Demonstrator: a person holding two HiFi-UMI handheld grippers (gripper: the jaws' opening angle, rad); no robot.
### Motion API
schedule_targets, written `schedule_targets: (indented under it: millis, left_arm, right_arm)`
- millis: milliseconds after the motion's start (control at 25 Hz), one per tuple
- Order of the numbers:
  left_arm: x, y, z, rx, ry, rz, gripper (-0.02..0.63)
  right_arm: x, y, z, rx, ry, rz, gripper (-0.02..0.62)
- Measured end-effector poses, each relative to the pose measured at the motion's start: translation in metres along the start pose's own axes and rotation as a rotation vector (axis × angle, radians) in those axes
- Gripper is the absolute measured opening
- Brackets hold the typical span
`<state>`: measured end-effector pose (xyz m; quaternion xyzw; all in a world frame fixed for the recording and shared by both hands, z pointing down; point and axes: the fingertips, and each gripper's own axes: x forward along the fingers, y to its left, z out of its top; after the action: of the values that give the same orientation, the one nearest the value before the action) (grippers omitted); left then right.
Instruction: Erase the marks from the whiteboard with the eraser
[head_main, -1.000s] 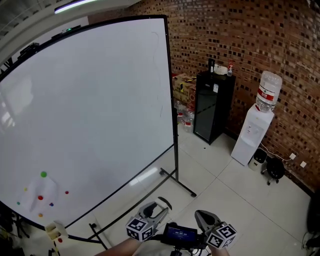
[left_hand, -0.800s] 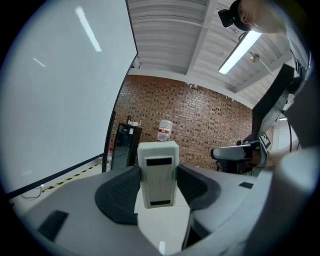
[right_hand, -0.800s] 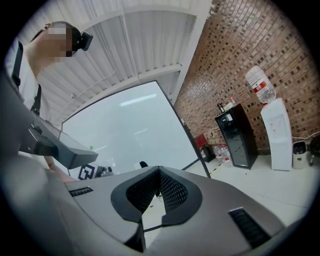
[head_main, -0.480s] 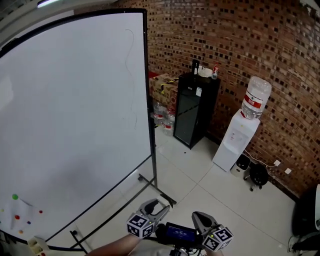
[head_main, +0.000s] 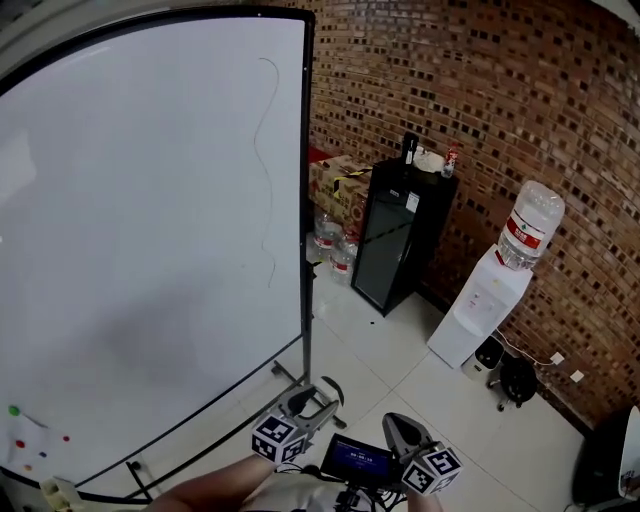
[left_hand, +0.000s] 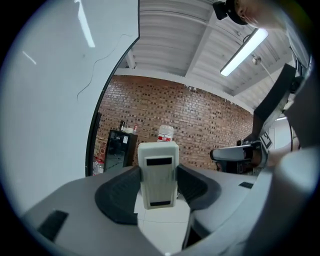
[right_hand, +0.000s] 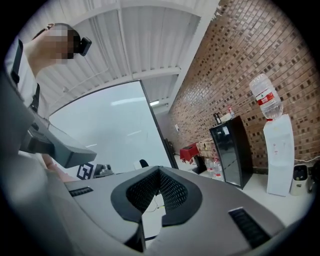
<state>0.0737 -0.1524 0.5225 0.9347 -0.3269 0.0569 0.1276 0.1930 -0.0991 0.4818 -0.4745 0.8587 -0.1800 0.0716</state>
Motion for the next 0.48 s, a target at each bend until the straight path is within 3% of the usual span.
schedule_targets:
  millis: [360, 480]
  left_arm:
    - [0.017, 0.053, 0.022, 0.065, -0.023, 0.112, 0.236]
    - [0.004, 0.075, 0.022, 0.08, -0.02, 0.219, 0.236]
  right_arm:
    - [0.09, -0.016, 0.022, -0.004, 0.005, 0.177, 0.011]
    - [0.126, -0.018, 0.015, 0.017, 0.035, 0.266, 0.011]
